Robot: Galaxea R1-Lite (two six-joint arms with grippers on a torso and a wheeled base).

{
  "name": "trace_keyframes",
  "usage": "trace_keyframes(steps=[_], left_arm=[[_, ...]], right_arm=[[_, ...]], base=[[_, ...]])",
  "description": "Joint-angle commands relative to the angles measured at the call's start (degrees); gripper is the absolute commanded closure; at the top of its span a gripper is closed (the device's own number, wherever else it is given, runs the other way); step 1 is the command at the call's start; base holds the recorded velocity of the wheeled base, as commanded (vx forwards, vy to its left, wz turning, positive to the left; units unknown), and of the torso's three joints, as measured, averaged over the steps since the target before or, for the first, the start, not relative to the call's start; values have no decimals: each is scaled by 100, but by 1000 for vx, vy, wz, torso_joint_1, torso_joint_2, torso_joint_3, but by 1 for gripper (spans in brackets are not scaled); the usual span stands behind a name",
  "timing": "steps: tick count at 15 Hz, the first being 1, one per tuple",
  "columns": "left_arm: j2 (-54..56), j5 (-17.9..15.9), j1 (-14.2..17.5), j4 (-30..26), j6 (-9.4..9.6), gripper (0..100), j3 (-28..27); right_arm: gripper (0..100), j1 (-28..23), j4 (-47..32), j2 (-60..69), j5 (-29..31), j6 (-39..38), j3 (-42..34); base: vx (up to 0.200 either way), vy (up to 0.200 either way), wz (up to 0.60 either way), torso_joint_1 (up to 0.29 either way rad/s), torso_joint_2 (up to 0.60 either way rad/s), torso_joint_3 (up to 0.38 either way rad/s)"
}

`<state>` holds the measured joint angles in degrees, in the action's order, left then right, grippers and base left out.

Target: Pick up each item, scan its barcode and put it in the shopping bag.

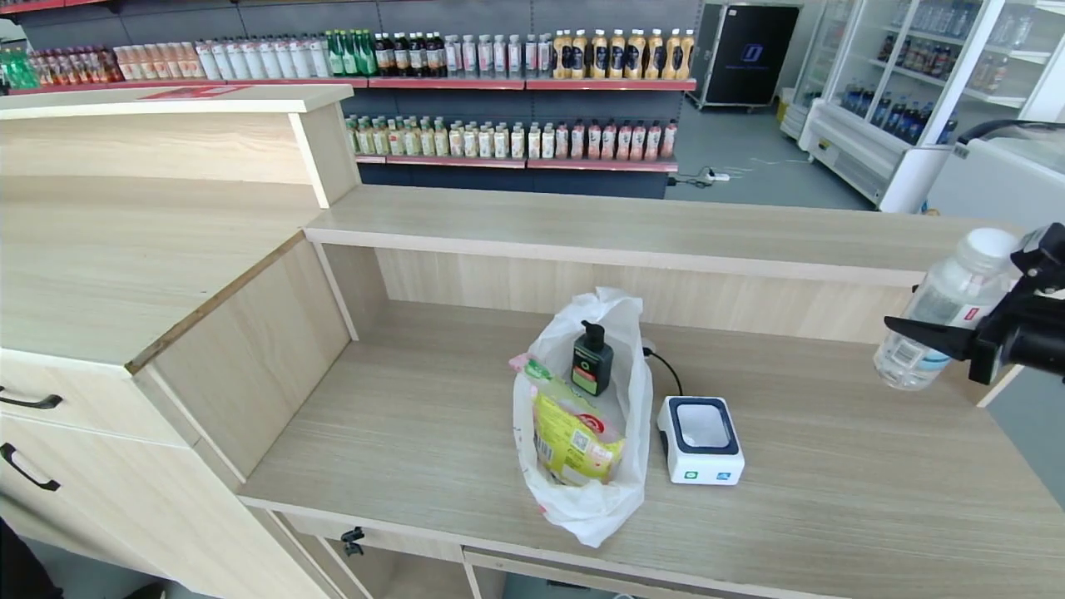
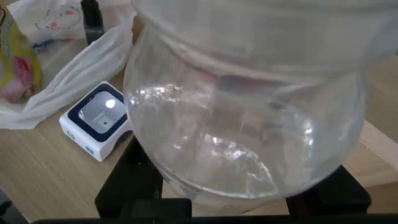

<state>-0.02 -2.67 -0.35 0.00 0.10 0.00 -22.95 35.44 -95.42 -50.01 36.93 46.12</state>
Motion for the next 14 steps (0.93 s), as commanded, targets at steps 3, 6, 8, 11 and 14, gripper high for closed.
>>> trace_keyframes(steps=[3,6,8,11,14], left_arm=[[-6,3,0,0,-1,0,0],[-6,3,0,0,-1,0,0],[-6,-5,0,0,-1,0,0],[-6,-5,0,0,-1,0,0],[-6,-5,0,0,-1,0,0]], right_arm=[[100,336,271,-750,-1161,1141,90],[100,529,200,-944,-2242,2284,11],[100,643,192,-1111,-2409,2513,47],[100,749,192,-1445,-2602,2592,240],[100,854,200,-1726,-2646,2803,451]], base=[[0,0,0,0,0,0],[0,0,0,0,0,0],[0,0,0,0,0,0],[0,0,0,0,0,0],[0,0,0,0,0,0]])
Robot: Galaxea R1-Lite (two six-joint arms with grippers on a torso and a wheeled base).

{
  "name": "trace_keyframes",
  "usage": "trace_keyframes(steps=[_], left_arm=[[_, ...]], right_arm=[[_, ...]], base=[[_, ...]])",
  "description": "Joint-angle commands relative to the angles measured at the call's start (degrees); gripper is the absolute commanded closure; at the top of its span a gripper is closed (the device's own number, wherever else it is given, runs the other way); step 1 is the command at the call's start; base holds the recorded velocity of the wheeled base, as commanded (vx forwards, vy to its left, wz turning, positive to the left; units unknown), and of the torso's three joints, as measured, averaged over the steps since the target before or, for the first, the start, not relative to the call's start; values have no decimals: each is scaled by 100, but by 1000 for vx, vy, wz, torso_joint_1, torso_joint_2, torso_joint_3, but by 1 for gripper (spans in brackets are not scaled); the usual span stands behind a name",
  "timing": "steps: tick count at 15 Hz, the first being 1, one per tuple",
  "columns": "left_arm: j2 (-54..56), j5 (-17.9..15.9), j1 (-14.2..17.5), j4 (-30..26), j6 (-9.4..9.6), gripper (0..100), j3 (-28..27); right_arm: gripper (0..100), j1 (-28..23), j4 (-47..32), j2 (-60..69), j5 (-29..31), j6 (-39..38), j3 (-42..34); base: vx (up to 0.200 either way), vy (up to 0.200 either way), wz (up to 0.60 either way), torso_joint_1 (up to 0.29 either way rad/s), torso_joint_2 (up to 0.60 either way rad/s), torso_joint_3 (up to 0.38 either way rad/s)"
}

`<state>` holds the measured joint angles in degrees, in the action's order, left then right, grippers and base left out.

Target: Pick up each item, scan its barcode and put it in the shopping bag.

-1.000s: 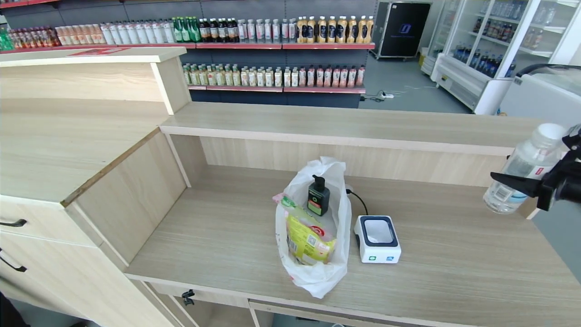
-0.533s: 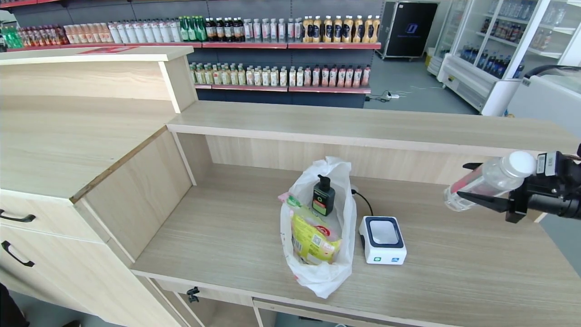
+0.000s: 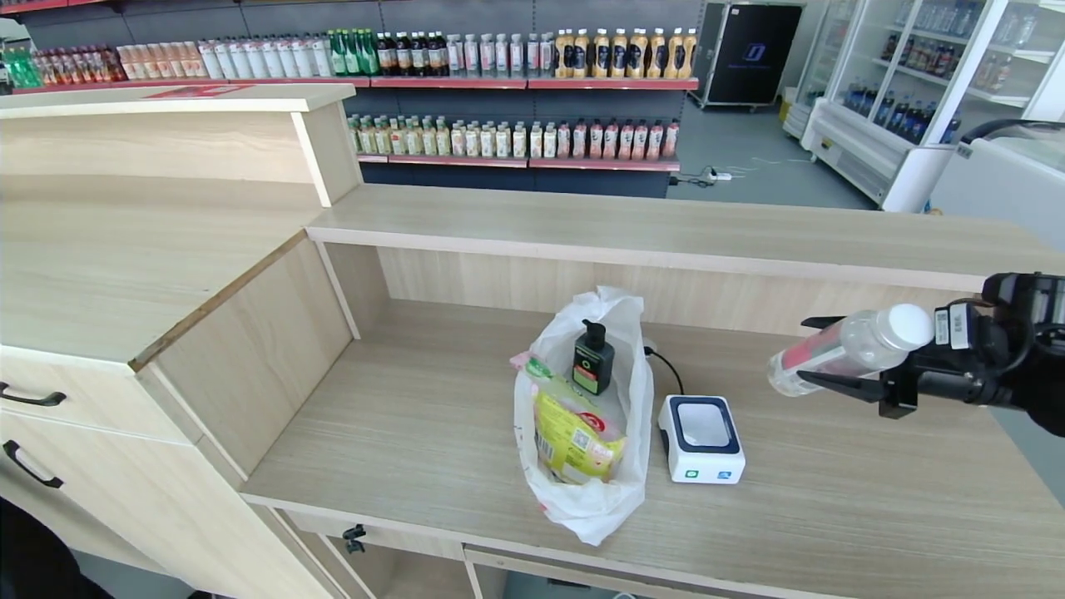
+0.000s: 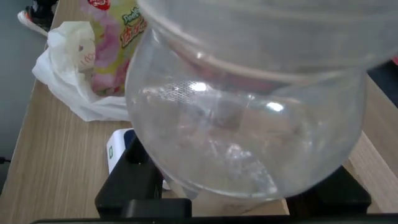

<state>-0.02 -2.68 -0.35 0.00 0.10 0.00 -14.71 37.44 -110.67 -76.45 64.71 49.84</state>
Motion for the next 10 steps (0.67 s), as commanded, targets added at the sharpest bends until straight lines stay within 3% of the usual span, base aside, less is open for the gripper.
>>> trace_keyframes(steps=[1,5,10], left_arm=[[-6,5,0,0,-1,0,0],[-6,-4,0,0,-1,0,0],[-6,-4,0,0,-1,0,0]], right_arm=[[100,127,0,-298,-11,103,123],[100,346,0,-640,-204,684,316],[100,487,27,-974,-257,807,598]], base=[[0,0,0,0,0,0],[0,0,0,0,0,0],[0,0,0,0,0,0]])
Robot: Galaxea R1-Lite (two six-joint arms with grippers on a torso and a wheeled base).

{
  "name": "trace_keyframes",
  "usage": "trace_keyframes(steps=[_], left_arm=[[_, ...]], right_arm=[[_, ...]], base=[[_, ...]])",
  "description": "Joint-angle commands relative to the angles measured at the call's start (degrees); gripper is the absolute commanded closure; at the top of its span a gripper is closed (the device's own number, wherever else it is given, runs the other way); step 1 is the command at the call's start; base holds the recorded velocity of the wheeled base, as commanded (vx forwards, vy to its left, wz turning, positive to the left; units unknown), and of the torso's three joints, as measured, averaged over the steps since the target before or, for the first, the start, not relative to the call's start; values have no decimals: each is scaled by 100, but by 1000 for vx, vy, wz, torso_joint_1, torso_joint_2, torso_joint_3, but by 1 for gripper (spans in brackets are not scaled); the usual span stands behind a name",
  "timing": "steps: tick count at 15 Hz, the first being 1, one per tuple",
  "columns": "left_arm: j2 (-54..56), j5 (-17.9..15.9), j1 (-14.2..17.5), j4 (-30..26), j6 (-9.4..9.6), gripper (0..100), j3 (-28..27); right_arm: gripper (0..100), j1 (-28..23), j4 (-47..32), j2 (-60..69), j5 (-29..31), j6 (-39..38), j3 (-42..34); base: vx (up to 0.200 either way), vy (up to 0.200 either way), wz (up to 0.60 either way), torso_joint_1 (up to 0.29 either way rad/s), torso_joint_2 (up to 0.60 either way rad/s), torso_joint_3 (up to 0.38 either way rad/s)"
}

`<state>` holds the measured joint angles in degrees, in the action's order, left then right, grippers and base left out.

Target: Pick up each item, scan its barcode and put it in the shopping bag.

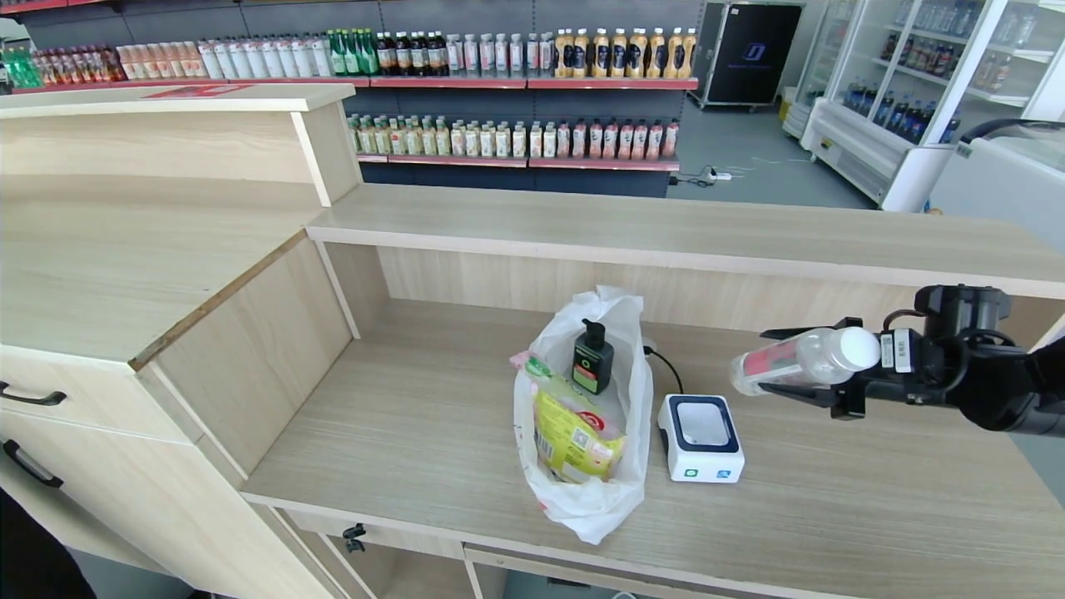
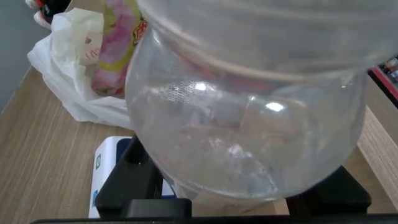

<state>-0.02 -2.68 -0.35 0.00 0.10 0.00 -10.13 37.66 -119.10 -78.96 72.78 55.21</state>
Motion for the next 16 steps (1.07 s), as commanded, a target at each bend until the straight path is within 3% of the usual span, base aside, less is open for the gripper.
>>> trace_keyframes(steps=[1,16], left_arm=[[-6,-4,0,0,-1,0,0],[-6,-4,0,0,-1,0,0]], right_arm=[[100,90,5,-254,-6,61,192],[100,284,31,-799,-41,228,693]], base=[[0,0,0,0,0,0],[0,0,0,0,0,0]])
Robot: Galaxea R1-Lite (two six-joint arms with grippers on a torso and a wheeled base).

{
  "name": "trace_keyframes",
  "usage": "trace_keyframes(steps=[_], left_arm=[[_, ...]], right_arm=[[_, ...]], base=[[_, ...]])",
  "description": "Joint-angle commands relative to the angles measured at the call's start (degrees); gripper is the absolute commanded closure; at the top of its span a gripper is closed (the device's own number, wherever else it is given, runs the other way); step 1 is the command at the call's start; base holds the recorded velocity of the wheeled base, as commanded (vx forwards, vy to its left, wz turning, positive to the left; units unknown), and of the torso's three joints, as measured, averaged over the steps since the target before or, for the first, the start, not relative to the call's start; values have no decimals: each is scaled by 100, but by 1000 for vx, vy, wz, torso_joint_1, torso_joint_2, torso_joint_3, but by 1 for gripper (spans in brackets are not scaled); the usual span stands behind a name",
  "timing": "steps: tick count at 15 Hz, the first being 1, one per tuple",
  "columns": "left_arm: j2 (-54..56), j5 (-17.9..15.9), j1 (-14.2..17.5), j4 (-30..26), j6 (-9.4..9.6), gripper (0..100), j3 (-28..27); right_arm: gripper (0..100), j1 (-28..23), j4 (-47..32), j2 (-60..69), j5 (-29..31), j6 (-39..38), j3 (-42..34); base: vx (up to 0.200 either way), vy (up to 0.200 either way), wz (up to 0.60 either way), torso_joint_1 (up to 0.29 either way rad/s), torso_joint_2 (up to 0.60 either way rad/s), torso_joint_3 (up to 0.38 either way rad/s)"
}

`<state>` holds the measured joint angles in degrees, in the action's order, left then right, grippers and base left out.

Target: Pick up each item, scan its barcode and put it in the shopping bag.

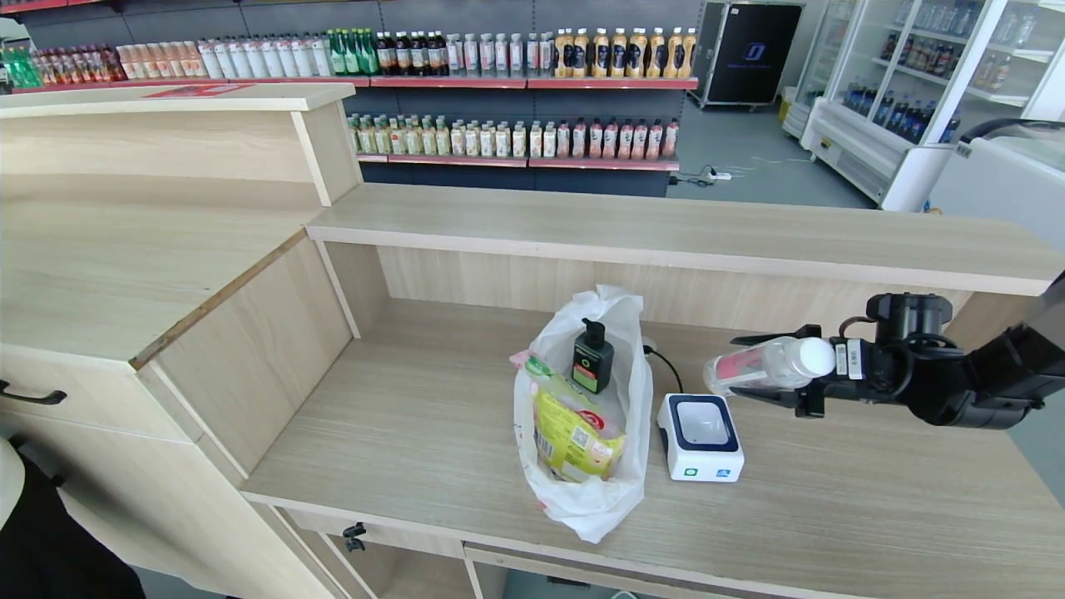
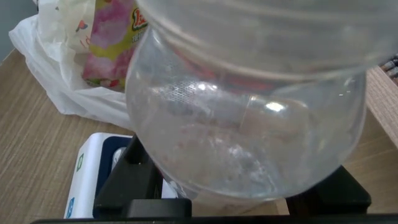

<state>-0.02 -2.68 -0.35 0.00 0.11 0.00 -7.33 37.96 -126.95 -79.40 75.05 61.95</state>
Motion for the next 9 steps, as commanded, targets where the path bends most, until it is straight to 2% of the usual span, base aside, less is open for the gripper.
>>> trace_keyframes(steps=[1,9], left_arm=[[-6,-4,0,0,-2,0,0],[-6,5,0,0,-2,0,0]], right_arm=[[100,12,1,-49,-41,1,54],[100,30,-17,-93,-76,1,142]], base=[[0,0,0,0,0,0],[0,0,0,0,0,0]])
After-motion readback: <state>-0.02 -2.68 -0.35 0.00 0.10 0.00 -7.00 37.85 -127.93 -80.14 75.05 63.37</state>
